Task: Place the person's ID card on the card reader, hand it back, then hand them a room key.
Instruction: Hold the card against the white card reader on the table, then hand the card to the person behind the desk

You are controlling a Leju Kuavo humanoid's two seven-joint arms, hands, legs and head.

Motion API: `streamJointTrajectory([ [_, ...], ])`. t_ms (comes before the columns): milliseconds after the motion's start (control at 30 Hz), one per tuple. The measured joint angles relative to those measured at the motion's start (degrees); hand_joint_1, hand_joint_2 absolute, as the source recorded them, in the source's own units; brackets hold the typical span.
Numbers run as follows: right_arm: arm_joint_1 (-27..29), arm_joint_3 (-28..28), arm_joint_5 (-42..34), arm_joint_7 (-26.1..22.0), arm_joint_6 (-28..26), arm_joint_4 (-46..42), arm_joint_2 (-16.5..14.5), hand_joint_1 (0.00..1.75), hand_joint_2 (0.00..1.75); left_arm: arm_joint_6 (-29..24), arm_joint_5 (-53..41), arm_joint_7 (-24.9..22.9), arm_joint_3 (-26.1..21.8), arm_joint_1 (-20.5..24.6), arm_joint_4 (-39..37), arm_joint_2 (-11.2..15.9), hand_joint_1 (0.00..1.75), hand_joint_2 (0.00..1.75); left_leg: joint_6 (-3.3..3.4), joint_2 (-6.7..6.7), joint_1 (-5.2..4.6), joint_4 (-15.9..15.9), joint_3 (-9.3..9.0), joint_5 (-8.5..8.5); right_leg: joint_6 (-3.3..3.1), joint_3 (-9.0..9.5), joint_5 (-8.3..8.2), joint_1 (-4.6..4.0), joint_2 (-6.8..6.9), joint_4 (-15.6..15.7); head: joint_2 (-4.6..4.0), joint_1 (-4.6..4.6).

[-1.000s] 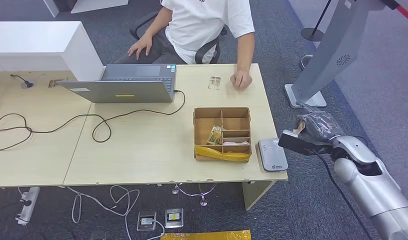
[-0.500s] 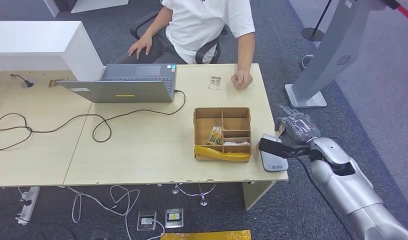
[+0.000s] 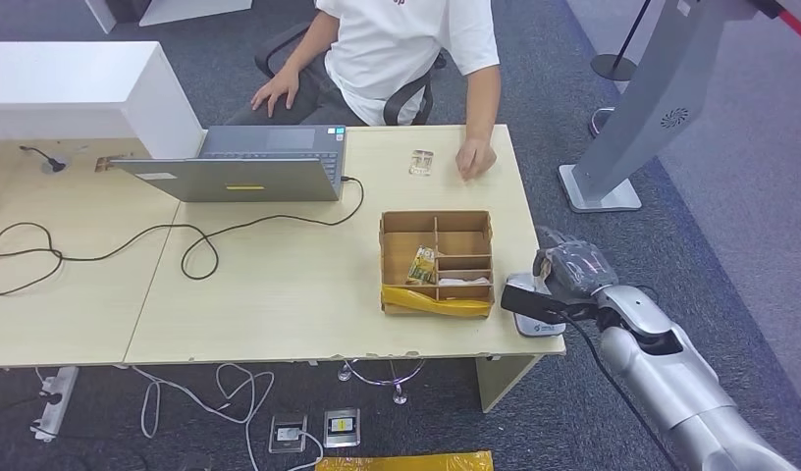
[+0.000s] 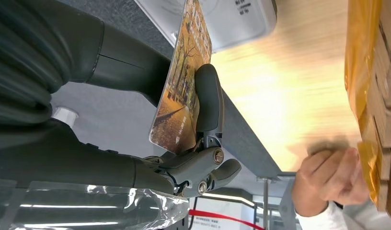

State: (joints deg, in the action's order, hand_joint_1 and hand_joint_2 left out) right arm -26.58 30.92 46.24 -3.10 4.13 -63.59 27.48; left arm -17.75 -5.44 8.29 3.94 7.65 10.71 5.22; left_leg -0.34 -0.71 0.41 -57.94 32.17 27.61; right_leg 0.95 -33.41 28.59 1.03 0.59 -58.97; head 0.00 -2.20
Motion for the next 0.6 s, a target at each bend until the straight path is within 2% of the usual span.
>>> streamJointTrajectory([
  [300,2.9,-0.08,-1.48,2.73,0.95,0.07,-0.22,1.75,1.75,0.01,-0.69,-0.52,0.16,0.02,0.0,0.01,0.0,1.75,0.0,0.1,0.0,0.0,-0.06,0.01,0.0,0.03,0.0,0.0,-0.08,0.01,0.0,-0.01],
  [600,4.22,-0.11,-1.82,3.21,1.13,-0.81,-0.69,1.75,1.75,0.01,-0.58,-0.69,0.89,-0.01,0.0,0.02,0.0,1.75,0.0,0.25,0.0,0.0,-0.16,0.0,0.01,0.09,-0.03,0.0,-0.27,0.01,0.0,-0.01],
])
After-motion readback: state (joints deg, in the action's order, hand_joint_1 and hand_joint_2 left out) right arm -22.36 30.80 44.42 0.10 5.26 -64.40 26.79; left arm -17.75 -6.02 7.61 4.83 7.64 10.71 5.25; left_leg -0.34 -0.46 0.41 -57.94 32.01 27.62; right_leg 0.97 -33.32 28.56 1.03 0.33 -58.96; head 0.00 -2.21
